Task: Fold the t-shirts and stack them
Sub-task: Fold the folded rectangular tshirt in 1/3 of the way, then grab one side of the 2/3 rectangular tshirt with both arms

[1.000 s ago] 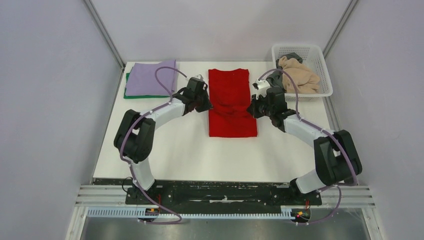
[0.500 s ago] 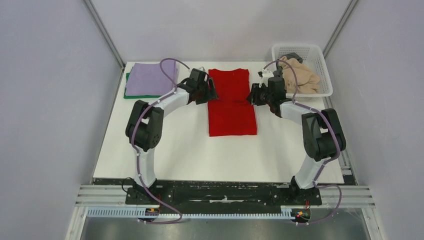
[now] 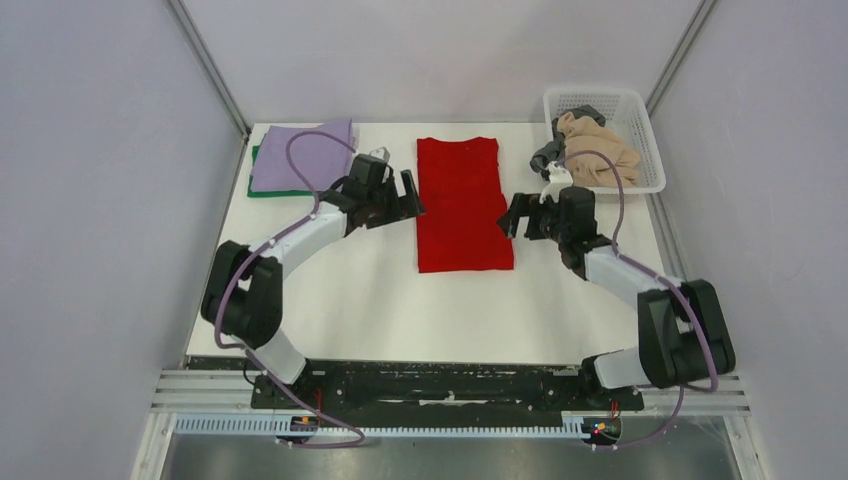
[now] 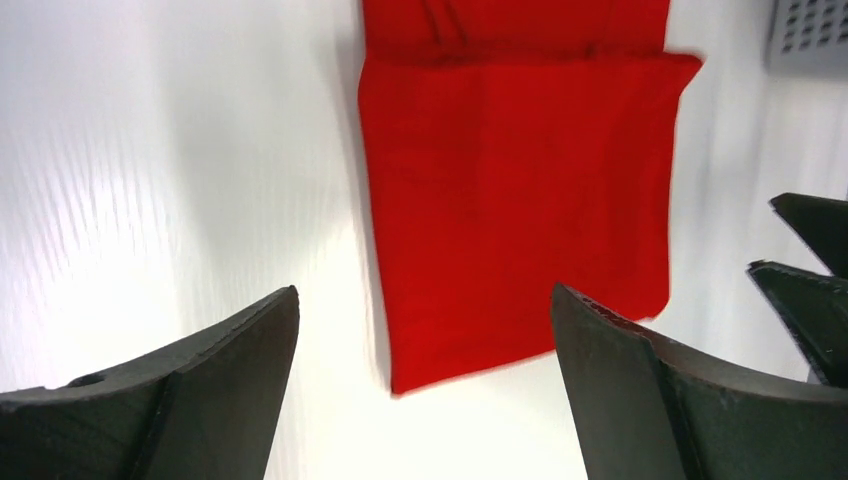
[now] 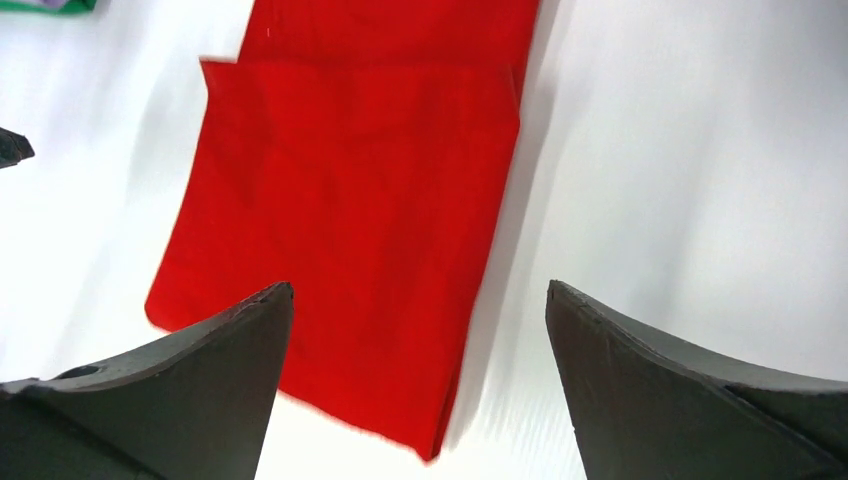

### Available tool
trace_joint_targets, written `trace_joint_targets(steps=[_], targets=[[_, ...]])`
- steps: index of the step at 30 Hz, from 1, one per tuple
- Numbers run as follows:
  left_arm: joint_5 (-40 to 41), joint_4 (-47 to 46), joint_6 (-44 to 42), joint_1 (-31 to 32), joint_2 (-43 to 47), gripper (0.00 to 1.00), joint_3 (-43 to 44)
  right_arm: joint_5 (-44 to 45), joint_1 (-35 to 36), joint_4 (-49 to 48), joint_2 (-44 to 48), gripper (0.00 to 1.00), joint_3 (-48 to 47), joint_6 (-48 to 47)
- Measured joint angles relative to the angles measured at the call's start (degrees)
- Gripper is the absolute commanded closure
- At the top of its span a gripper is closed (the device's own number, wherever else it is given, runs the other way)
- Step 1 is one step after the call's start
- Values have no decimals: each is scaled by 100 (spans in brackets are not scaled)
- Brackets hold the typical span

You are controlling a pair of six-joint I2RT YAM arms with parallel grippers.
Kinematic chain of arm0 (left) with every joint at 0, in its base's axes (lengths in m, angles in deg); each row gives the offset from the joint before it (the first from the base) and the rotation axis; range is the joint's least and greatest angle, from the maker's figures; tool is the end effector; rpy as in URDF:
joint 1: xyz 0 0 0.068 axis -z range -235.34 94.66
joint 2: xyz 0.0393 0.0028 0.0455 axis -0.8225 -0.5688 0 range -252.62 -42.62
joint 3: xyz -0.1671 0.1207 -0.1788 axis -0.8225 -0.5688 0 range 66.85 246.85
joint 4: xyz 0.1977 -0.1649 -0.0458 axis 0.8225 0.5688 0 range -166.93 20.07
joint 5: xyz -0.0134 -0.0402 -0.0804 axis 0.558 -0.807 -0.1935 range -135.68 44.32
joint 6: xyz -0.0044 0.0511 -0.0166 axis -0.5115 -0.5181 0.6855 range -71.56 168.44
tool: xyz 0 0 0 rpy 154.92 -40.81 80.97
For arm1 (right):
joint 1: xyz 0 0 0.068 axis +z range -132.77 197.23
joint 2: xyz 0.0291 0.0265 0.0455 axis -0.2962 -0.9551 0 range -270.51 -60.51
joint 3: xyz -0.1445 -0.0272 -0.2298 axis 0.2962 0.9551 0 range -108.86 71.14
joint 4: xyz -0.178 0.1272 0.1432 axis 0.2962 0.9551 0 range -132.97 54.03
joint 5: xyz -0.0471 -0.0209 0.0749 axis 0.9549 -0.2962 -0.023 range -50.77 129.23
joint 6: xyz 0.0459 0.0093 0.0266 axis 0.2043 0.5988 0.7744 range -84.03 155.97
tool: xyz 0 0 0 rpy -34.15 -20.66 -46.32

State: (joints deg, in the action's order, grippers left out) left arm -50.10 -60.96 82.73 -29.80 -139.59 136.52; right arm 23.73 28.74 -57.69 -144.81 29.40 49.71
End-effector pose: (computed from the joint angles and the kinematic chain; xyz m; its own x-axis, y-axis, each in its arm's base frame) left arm 0.3391 -0.1650 0.2416 -0.7816 -0.2490 -0.5719 0.0485 0.8898 -0.4538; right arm 0.3024 0.0713 0.2042 -0.5451 0.1226 -0.8294 -0.3031 0.8935 0.3313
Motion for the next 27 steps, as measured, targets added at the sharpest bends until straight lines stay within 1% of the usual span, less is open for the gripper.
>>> trace_joint_targets(steps=[2,5,8,12,18,21,22,23,25,27], targets=[[-63,-52,44,52,361,0,-520,33,0,37,533,2,507,48],[-101,-118,181,197,684,0,-1189,59,0,105,1064,2,1108,179],[-160,-129,289,319,756,0,-1635,50,0,168,1244,2,1526,367],[-186,-144,433,417,754,0,-1908,9,0,225,1241,8,1814,629],[-192,-402,568,507,575,1,-1919,-15,20,144,977,33,1862,903],[-219,-463,682,538,332,7,-1917,4,70,-7,756,42,1860,981],[-227,-507,708,540,323,11,-1908,0,79,-55,728,46,1860,984],[-227,-573,739,551,308,13,-1908,15,107,-107,682,52,1860,1003],[-238,-643,791,577,251,17,-1908,20,151,-173,601,60,1862,1040],[-282,-745,835,612,197,20,-1904,7,197,-214,533,63,1862,1080]])
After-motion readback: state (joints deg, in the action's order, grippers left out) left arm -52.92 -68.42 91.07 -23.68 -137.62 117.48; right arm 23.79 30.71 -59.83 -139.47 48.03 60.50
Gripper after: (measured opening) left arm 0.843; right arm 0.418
